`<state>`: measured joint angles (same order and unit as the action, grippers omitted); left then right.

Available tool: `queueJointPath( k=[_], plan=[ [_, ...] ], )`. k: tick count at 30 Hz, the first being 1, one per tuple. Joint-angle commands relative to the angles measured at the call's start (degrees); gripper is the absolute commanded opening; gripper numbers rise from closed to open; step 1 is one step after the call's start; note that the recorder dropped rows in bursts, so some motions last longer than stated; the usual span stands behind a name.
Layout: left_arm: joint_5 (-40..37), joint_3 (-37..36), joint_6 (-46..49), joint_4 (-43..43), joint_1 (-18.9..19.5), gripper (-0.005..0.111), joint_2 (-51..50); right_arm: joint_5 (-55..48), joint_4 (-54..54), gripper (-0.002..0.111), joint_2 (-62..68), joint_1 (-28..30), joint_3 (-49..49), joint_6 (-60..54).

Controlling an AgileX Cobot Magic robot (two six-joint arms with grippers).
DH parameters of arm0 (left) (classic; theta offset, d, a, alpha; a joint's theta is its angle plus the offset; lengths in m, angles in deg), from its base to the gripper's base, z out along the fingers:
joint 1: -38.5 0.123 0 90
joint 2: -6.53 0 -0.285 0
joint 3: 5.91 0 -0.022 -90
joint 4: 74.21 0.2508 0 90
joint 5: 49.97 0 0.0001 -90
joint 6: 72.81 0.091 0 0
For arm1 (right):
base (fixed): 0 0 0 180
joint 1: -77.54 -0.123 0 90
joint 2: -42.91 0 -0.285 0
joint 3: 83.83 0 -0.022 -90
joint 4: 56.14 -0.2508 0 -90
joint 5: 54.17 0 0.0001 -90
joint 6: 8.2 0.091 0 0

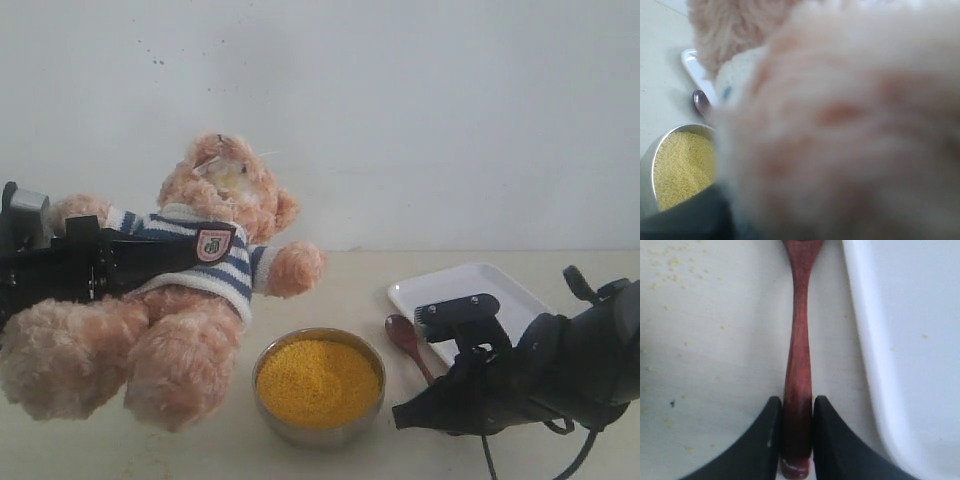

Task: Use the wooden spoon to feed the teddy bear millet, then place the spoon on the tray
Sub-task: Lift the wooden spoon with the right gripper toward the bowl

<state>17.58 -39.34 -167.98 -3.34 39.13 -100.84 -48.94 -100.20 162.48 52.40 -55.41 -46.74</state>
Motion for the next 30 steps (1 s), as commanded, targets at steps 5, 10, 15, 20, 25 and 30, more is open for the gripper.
queueJointPath(
  k=[5, 10, 15, 20, 25, 30],
  plan=[
    [1.59, -0.13, -0.32, -0.86, -0.50, 0.004, 0.24, -6.22, -0.37, 0.000, -4.21, 1.21, 0.67, -4.65],
    [1.59, -0.13, -0.32, -1.26, -0.50, 0.004, 0.24, -8.32, 0.15, 0.000, -13.78, 1.53, 0.67, -6.05],
    [2.07, -0.13, -0.94, -1.27, -0.50, 0.004, 0.24, -20.84, 0.49, 0.000, -22.00, 6.70, -1.13, -10.92],
    [2.41, -0.13, -3.04, -0.40, -0.50, 0.004, 0.24, -38.97, 0.49, 0.000, -26.84, 16.40, -6.34, -12.83],
    [-2.30, -0.13, -7.13, 0.88, 0.29, 0.004, 0.24, -51.06, 0.39, 0.000, -29.13, 18.44, -10.40, -14.67],
    [-2.92, -0.13, -9.76, 0.28, 2.13, 0.004, 0.24, -55.30, 2.97, 0.000, -30.11, 12.82, -10.53, -16.80]
  ],
)
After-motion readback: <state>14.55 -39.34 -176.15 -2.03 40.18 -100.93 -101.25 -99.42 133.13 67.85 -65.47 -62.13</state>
